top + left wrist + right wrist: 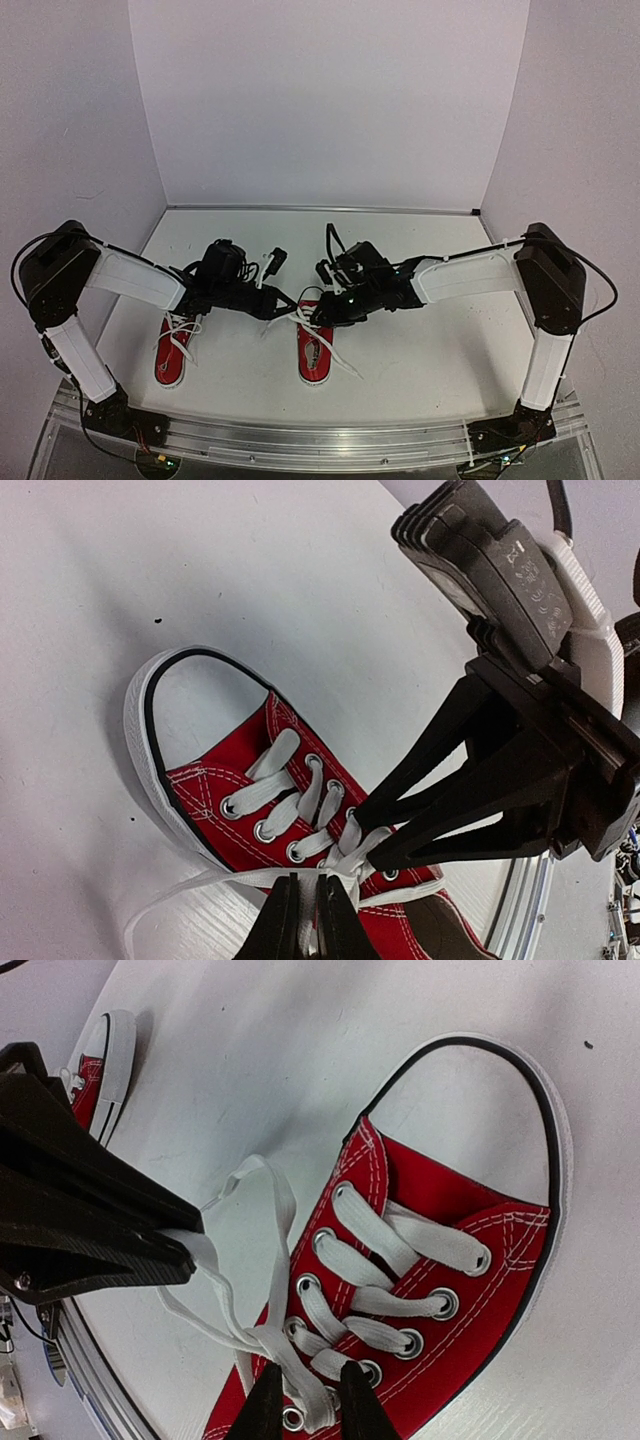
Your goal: Tie the shoes
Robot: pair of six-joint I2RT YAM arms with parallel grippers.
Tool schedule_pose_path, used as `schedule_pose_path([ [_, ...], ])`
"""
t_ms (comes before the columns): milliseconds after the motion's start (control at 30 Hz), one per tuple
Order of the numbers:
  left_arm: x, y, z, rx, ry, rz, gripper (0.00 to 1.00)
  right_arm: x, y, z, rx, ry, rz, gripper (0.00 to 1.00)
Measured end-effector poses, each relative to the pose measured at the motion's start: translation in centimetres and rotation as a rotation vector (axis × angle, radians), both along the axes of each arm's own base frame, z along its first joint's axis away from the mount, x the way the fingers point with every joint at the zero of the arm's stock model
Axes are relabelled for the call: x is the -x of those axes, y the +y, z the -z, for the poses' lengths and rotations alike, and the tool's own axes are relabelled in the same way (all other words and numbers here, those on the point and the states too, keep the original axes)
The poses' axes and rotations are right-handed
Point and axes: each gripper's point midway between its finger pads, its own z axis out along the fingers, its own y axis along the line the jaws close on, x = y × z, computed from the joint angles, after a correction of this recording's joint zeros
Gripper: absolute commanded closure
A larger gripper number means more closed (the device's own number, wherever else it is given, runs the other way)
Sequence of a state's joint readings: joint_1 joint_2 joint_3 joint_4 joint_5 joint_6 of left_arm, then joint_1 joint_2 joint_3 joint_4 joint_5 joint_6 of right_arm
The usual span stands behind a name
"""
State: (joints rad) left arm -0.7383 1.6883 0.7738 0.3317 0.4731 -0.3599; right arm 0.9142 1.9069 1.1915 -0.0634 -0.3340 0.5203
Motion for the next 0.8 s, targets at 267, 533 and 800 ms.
schedule_pose_path([
  [267,0.0,-0.1,-0.1,0.002,0.000,0.002,0.97,-0.1,0.1,-0.1,0.004,-0.006,-0.009,1.00],
  [533,-0.6,0.3,0.0,0.000,0.004,-0.019,1.00,0.0,-0.8,-1.2,0.000,-0.036,0.011,1.00],
  [800,-0.6,0.4,1.2,-0.022,0.025,-0.027,1.00,0.3,-1.6,-1.6,-0.014,-0.046,0.032,1.00],
])
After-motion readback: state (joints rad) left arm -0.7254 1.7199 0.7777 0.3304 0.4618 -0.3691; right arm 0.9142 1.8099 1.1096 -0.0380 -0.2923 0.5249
